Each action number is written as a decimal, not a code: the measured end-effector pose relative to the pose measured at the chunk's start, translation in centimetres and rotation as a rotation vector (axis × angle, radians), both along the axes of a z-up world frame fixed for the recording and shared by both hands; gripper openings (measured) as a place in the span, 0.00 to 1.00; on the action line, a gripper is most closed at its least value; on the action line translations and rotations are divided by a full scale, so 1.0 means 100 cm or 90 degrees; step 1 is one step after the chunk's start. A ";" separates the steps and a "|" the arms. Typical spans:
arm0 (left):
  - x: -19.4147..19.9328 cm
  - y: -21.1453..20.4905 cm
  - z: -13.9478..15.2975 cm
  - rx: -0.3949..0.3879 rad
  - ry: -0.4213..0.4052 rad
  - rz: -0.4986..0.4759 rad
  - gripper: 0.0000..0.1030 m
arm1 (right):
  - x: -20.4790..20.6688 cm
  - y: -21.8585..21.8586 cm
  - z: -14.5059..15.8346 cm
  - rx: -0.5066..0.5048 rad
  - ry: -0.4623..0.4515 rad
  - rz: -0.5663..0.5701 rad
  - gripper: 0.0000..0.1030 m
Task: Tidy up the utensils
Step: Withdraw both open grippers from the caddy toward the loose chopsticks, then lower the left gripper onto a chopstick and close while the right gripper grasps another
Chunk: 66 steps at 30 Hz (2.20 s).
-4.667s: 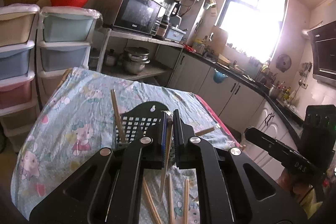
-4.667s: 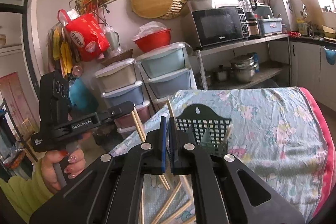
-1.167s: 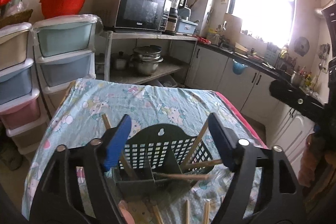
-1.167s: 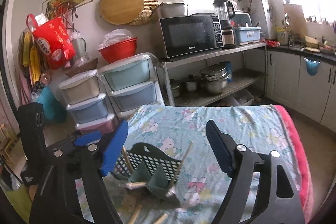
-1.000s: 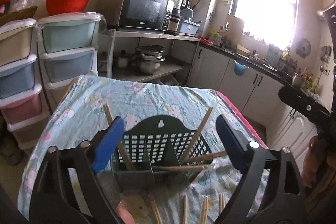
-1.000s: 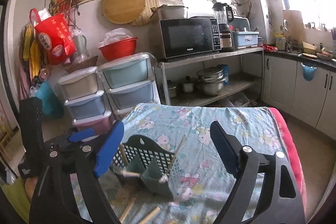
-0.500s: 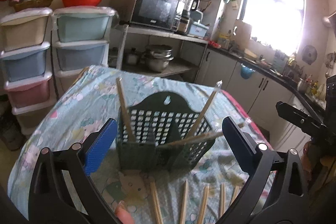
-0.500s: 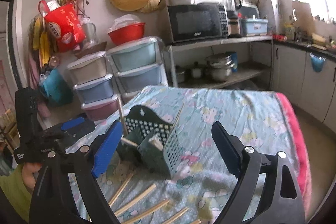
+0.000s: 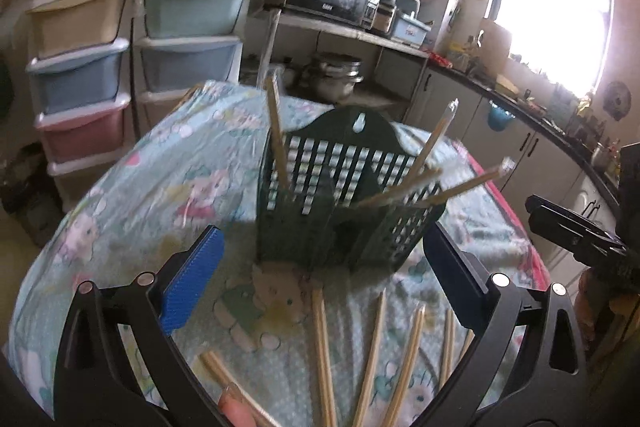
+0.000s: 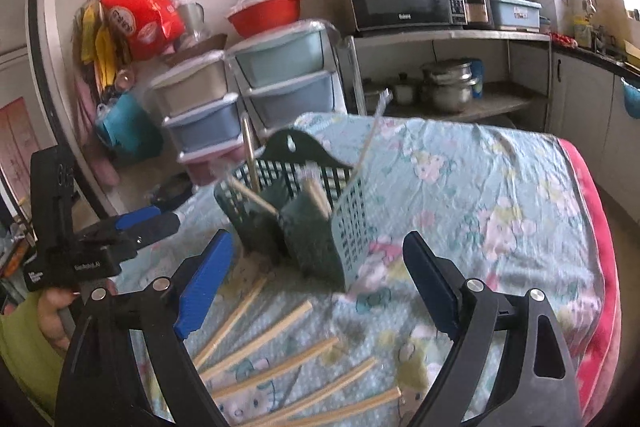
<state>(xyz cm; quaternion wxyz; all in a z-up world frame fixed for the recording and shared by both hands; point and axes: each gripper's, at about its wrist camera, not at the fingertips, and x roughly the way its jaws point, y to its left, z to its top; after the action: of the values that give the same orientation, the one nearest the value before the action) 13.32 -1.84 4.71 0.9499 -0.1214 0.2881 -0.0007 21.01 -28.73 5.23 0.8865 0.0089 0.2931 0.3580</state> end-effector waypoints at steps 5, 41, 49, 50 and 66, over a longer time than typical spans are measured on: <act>-0.009 0.003 -0.022 0.016 0.045 -0.011 0.89 | -0.010 0.004 -0.017 -0.012 0.024 -0.007 0.79; -0.001 0.068 -0.110 -0.115 0.215 -0.093 0.55 | 0.000 0.055 -0.107 -0.123 0.201 -0.123 0.53; 0.008 0.078 -0.113 -0.074 0.221 -0.055 0.18 | 0.020 0.053 -0.124 -0.112 0.247 -0.127 0.47; 0.009 0.080 -0.114 -0.071 0.221 -0.054 0.15 | 0.022 0.054 -0.126 -0.115 0.248 -0.127 0.46; 0.011 0.088 -0.113 -0.088 0.215 -0.034 0.05 | 0.020 0.045 -0.125 -0.102 0.233 -0.128 0.12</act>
<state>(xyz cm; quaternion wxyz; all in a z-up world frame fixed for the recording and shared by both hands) 14.37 6.93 -6.57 0.8771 -0.1774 0.4457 -0.0252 22.97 -24.24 -7.31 0.8477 0.0321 0.4741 0.2357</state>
